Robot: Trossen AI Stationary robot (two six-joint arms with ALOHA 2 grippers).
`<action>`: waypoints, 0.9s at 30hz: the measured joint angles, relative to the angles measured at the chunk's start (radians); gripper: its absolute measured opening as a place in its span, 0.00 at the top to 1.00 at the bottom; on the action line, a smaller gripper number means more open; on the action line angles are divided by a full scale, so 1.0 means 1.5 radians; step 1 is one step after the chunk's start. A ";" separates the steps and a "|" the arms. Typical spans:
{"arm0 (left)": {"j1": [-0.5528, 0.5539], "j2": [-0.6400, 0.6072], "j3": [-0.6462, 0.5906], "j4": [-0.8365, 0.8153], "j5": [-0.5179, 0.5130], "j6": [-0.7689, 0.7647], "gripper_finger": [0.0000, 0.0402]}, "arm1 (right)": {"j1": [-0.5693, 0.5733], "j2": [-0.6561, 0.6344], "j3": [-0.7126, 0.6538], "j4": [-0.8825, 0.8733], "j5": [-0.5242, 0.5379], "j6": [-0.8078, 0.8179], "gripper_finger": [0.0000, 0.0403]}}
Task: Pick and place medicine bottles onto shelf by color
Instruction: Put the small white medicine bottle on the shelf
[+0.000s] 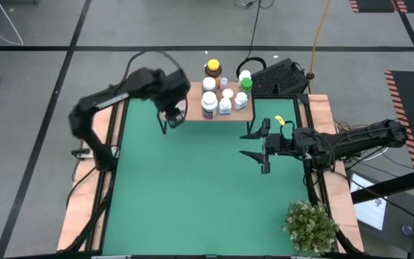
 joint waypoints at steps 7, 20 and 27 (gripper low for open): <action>0.105 0.158 0.181 -0.087 0.036 0.008 0.59 | -0.001 0.000 0.000 0.000 0.000 -0.001 0.45; 0.187 0.253 0.220 -0.091 0.129 0.004 0.55 | -0.001 0.000 0.000 -0.027 0.002 -0.006 0.45; 0.188 0.245 0.220 -0.092 0.129 0.007 0.56 | -0.001 0.000 0.000 -0.033 0.003 -0.002 0.45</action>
